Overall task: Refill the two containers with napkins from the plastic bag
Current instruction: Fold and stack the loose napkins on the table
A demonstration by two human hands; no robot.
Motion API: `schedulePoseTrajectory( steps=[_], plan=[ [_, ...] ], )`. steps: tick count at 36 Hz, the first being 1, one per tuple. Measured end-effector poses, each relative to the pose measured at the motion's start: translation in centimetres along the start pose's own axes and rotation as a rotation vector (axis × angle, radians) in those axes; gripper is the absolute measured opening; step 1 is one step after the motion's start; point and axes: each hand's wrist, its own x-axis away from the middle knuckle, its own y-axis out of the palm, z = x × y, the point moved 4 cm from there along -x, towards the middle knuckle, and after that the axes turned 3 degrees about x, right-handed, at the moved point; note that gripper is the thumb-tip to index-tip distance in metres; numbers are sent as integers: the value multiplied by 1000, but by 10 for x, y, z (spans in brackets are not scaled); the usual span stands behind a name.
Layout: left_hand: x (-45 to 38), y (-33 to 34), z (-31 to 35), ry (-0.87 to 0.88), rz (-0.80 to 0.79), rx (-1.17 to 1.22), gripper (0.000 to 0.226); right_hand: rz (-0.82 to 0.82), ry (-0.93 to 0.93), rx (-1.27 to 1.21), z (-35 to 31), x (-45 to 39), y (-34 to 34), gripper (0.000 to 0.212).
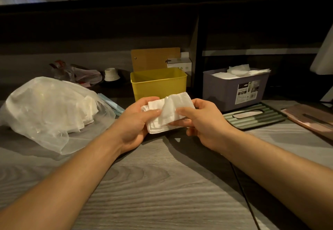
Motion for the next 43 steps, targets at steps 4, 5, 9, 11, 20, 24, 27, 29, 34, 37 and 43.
schedulePoseTrajectory(
  steps=[4,5,9,11,20,24,27,29,34,37,43],
  plan=[
    [0,-6,8,80,16,-75,38,21,-99,218,-4,-3,-11,20],
    [0,-7,10,98,15,-94,37,46,-164,320,-6,-3,-15,20],
    [1,-8,11,141,-21,-200,37,94,-288,423,-9,-3,-22,34],
    [2,-6,10,163,-56,-285,38,36,-322,417,-9,-2,-17,58],
    [5,-4,6,244,-116,-490,43,-80,-381,494,-6,2,2,80],
    [7,-4,7,254,-127,-483,51,-93,-370,449,-7,-5,-4,82],
    [8,-4,7,240,-155,-445,56,-213,-349,435,-9,-7,-6,92],
    [9,-2,8,229,-161,-423,59,-263,-349,462,-10,-5,-7,94],
    [10,-3,9,230,-125,-398,64,-196,-391,450,-12,-3,-9,87],
    [10,-2,10,248,-102,-385,49,-171,-431,459,-11,-1,-8,83],
    [9,7,4,240,42,-406,23,-160,-462,544,-7,3,2,78]
  ],
)
